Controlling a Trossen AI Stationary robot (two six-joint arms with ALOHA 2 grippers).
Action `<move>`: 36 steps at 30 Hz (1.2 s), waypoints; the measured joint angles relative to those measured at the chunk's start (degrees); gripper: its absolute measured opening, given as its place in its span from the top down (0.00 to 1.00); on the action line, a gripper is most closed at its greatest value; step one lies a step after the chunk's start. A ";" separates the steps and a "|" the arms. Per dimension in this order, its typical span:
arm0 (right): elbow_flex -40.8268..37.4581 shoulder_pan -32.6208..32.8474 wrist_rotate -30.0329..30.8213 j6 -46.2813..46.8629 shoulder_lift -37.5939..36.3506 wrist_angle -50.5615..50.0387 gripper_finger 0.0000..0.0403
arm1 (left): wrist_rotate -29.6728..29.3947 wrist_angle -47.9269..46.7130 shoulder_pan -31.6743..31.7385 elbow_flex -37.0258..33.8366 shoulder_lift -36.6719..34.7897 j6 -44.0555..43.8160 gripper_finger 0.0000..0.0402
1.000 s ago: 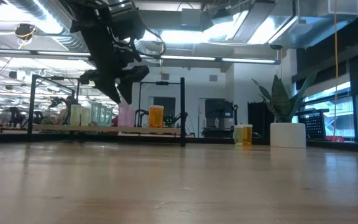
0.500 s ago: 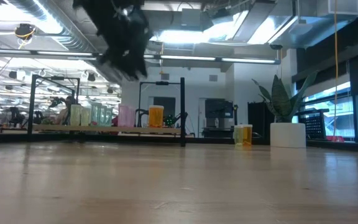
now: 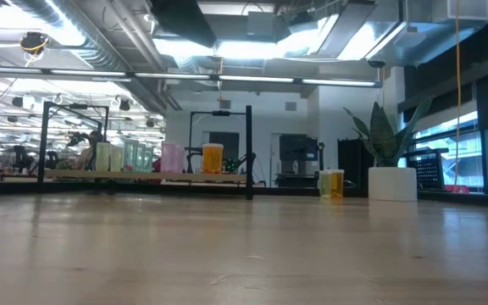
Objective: Pick and place medicine bottles onto shelf by color
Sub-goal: Put the yellow pill bottle on the shelf and align it with the other yellow pill bottles
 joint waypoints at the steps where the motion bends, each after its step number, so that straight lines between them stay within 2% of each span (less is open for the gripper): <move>1: 0.00 0.00 0.00 0.00 0.00 0.00 0.51 | 0.26 0.01 -1.00 0.00 0.13 0.46 0.62; 6: 0.00 0.00 0.04 -0.01 0.00 0.03 0.51 | 0.63 -0.44 -5.52 0.00 0.05 0.56 0.62; 16: 0.00 -0.17 -0.14 1.13 0.00 7.24 0.51 | -1.64 -5.63 -10.03 0.00 -0.07 -7.73 0.62; 21: 0.00 -1.39 -2.69 1.78 0.00 3.96 0.51 | -2.50 -7.45 -11.01 -0.07 -1.74 -10.92 0.62; 24: 0.00 -4.63 -2.62 5.23 0.00 -1.69 0.51 | -2.53 -7.97 -11.47 -0.07 -4.02 -10.95 0.62; 27: 0.00 -9.35 -3.45 13.28 0.02 -8.35 0.51 | -2.95 -9.48 -11.55 -0.08 -6.88 -11.01 0.62; 32: -0.02 -17.99 -8.15 24.76 0.53 -18.22 0.51 | -3.53 -11.99 -11.53 -0.09 -11.41 -11.17 0.62; 36: -0.04 -24.60 -13.10 30.12 1.74 -20.00 0.51 | -3.93 -13.15 -11.52 -0.09 -13.93 -11.18 0.62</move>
